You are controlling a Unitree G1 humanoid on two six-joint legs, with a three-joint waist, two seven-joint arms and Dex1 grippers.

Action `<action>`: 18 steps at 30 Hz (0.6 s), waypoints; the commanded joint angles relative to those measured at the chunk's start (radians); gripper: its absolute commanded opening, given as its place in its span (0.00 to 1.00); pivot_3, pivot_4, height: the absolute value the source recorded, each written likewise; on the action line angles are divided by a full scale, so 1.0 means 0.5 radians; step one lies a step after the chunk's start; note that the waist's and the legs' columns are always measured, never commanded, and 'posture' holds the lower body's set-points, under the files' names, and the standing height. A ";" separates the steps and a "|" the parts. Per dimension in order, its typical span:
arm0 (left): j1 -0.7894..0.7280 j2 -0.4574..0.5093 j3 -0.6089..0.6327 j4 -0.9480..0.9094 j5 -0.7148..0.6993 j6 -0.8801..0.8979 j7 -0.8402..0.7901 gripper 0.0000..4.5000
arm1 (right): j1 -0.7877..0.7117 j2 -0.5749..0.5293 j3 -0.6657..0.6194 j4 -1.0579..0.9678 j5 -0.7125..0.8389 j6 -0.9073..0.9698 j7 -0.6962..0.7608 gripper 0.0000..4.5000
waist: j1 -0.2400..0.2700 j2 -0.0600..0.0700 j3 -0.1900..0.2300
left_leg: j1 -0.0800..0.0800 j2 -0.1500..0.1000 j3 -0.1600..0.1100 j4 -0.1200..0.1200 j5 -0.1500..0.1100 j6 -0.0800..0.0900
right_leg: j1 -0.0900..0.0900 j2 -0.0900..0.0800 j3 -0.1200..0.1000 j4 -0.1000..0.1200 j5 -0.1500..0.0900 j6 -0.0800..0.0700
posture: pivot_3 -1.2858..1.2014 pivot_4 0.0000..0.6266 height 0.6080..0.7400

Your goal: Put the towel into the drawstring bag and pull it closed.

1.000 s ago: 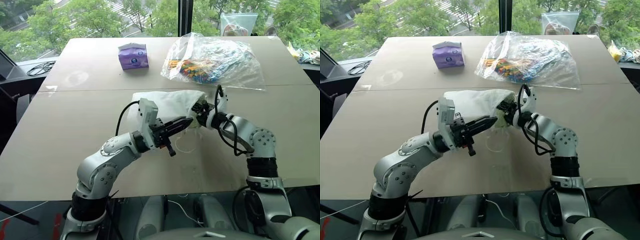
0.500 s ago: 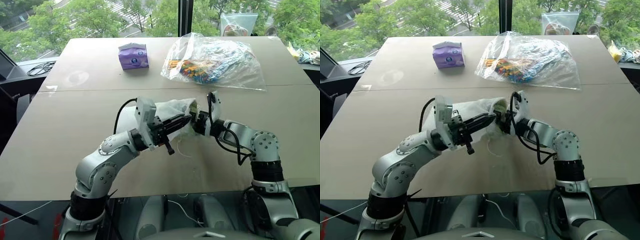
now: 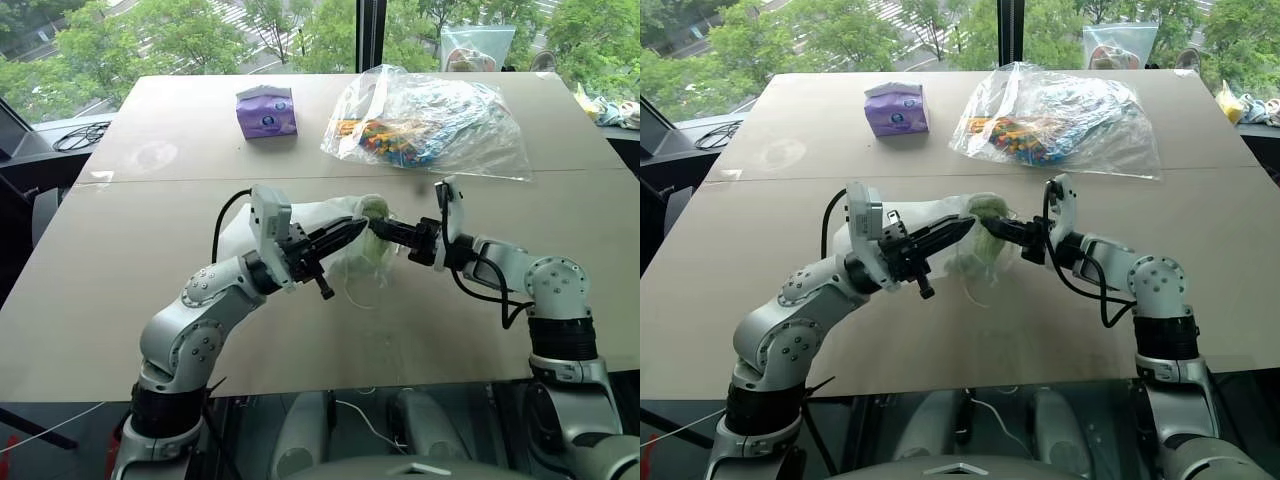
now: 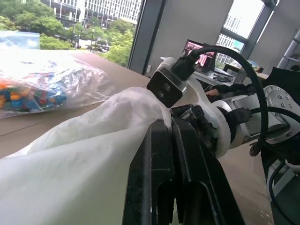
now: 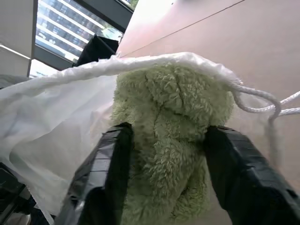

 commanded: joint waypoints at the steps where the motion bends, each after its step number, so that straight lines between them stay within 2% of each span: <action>1: -0.015 -0.011 -0.002 -0.053 -0.018 -0.041 -0.022 0.00 | 0.009 0.046 -0.009 -0.123 0.065 0.041 0.005 0.18 | 0.001 0.000 0.000 | 0.000 0.000 0.000 0.000 0.000 0.000 | 0.000 0.000 0.000 0.000 0.000 0.000 | 0.52 0.24 1.00; 3: -0.014 -0.012 -0.004 -0.056 -0.017 -0.042 -0.024 0.00 | 0.023 0.064 -0.007 -0.139 0.068 0.063 0.001 0.01 | 0.003 0.000 0.000 | 0.000 0.000 0.000 0.000 0.000 0.000 | 0.000 0.000 0.000 0.000 0.000 0.000 | 0.52 0.24 1.00; 13: -0.099 -0.057 -0.072 -0.016 0.019 -0.073 -0.060 0.00 | 0.051 0.252 0.131 -0.235 0.111 0.166 -0.013 0.01 | 0.005 0.000 0.000 | 0.000 0.000 -0.001 0.000 0.000 0.000 | 0.000 0.000 -0.001 0.000 0.000 0.000 | 0.52 0.24 1.00; 18: -0.124 -0.105 -0.141 -0.056 -0.008 -0.050 -0.070 0.00 | -0.020 0.394 0.152 -0.148 0.013 0.084 -0.077 0.01 | 0.006 0.000 0.000 | 0.000 0.000 -0.001 0.001 0.000 0.000 | 0.000 0.000 0.000 0.000 0.000 0.001 | 0.52 0.24 1.00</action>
